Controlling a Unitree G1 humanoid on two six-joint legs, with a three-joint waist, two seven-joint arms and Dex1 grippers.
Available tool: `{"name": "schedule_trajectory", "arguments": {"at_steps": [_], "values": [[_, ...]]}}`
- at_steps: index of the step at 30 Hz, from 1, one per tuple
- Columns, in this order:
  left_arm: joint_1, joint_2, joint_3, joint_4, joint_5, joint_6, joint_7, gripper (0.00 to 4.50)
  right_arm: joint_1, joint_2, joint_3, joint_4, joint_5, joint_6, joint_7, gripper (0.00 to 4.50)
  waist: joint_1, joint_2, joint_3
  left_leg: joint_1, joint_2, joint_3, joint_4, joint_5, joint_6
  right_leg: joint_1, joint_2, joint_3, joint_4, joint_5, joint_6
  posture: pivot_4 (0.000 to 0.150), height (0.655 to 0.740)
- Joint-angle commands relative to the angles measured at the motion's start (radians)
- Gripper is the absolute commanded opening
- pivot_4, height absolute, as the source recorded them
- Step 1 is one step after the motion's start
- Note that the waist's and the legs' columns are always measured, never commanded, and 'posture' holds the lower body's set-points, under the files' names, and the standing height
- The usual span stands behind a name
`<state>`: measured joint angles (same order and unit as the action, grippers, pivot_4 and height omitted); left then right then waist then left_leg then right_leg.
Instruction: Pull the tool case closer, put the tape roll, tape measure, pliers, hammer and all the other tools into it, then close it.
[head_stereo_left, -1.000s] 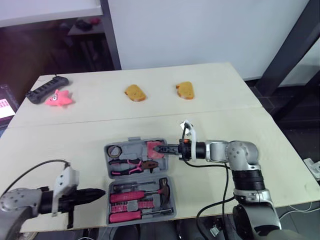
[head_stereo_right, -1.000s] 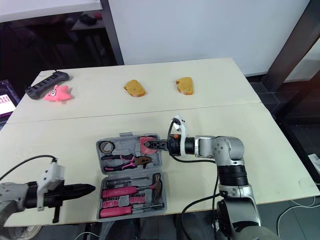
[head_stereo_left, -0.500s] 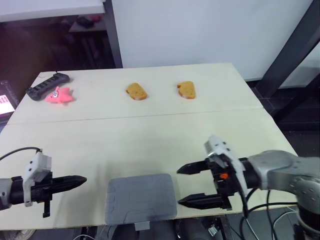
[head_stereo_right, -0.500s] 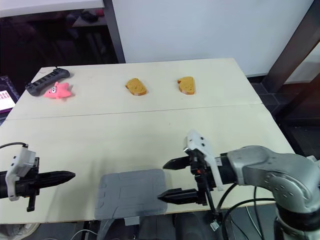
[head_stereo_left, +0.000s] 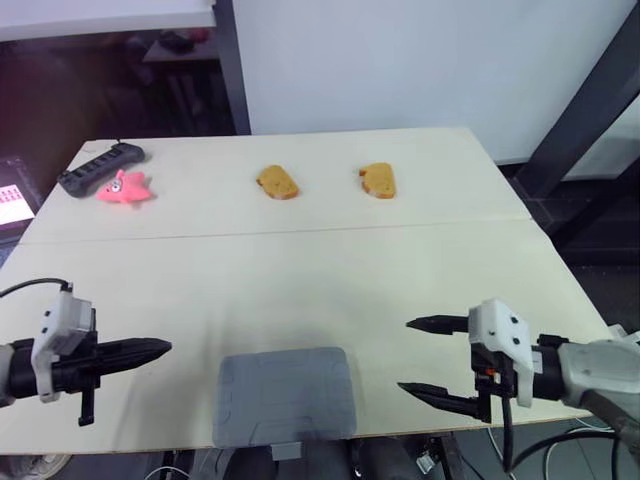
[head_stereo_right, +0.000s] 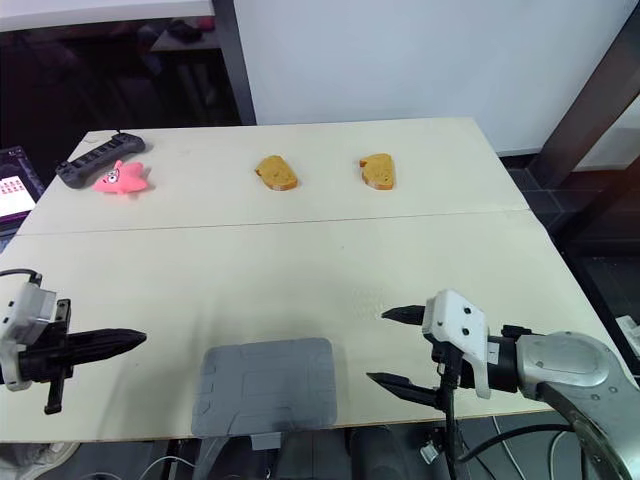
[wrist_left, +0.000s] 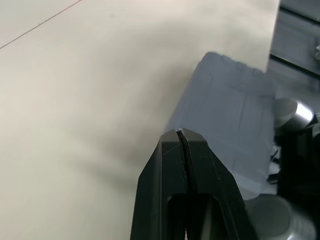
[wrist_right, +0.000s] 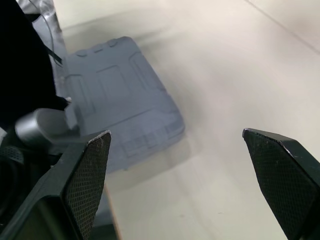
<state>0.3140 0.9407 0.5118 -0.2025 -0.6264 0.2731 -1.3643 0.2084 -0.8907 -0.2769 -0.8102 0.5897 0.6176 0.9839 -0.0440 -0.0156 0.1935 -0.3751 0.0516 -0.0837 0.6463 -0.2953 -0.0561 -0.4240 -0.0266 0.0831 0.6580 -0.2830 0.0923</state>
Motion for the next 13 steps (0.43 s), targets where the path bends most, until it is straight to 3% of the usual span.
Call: {"name": "schedule_trajectory", "arguments": {"at_steps": [1, 13], "values": [[0.006, -0.009, 0.007, -0.020, 0.016, -0.025, 0.004, 0.00, 0.008, -0.006, 0.014, 0.005, -0.022, -0.049, 0.005, 4.46, 0.000, 0.000, 0.000, 0.000, 0.000, 0.000, 0.000, 0.000, 0.000, 0.000, 0.000, 0.000, 0.000, 0.000, 0.000, 0.150, 0.7400], [0.032, -0.019, 0.006, -0.046, 0.034, -0.051, -0.006, 0.00, 0.019, -0.014, 0.069, 0.019, -0.038, -0.082, 0.012, 4.46, 0.000, -0.001, 0.001, 0.000, 0.000, 0.000, 0.000, 0.000, 0.000, 0.000, 0.000, 0.000, 0.000, 0.000, 0.000, 0.150, 0.7400]]}}
